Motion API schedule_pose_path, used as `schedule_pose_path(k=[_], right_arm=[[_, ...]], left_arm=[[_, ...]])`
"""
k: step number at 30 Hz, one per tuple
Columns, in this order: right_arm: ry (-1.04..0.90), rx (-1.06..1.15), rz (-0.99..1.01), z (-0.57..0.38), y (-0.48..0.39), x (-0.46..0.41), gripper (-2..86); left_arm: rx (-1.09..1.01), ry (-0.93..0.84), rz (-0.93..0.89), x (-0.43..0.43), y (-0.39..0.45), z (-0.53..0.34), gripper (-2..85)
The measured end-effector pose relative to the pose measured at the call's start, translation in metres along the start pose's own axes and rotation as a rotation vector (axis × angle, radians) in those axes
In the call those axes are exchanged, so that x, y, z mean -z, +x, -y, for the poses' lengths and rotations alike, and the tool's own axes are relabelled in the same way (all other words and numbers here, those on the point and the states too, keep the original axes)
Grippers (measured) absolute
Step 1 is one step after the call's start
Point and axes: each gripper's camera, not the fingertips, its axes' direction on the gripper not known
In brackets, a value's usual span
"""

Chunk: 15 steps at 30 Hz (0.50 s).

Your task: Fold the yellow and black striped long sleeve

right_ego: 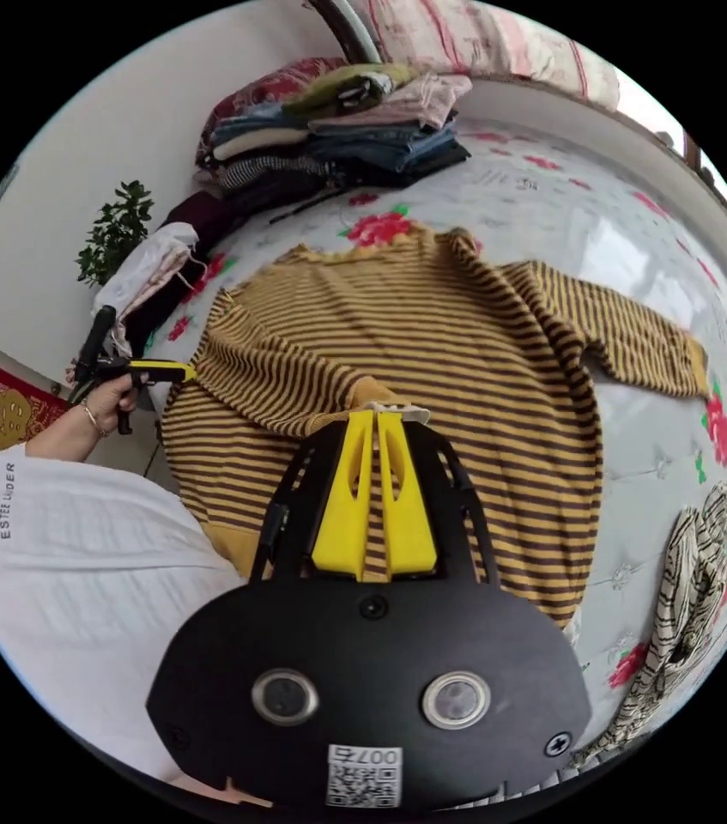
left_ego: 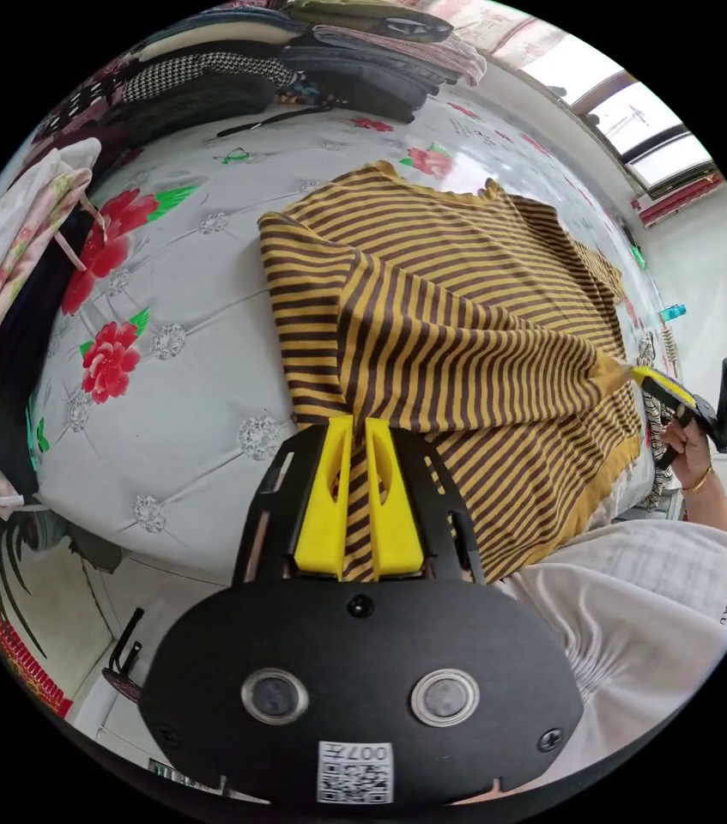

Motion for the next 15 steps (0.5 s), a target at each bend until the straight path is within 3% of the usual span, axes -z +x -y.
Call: schedule_pose_path(k=[3,5,7,11,13,15], right_arm=[[0.234,0.173,0.009,-0.02,-0.038,0.085,-0.1],[0.264,0.231,0.006,-0.049,-0.048,0.099,0.0],[0.184,0.171,-0.031,-0.082,-0.033,0.069,0.1],[-0.25,-0.151,0.062,-0.176,0.049,-0.078,1.5],[-0.246,-0.219,0.096,-0.209,0.062,-0.092,2.5],[-0.094,-0.281,0.153,-0.239,0.074,-0.071,3.6]], left_arm=[[-0.049,0.03,0.0,-0.004,0.003,-0.011,-0.2],[-0.069,0.044,-0.016,-0.01,0.005,-0.02,-0.3],[-0.082,0.033,0.0,-0.024,0.007,-0.029,-0.2],[-0.072,0.033,0.007,-0.038,0.003,-0.033,0.2],[-0.06,0.028,0.004,-0.038,-0.004,-0.034,0.7],[-0.046,0.047,0.009,-0.032,-0.009,-0.038,0.7]])
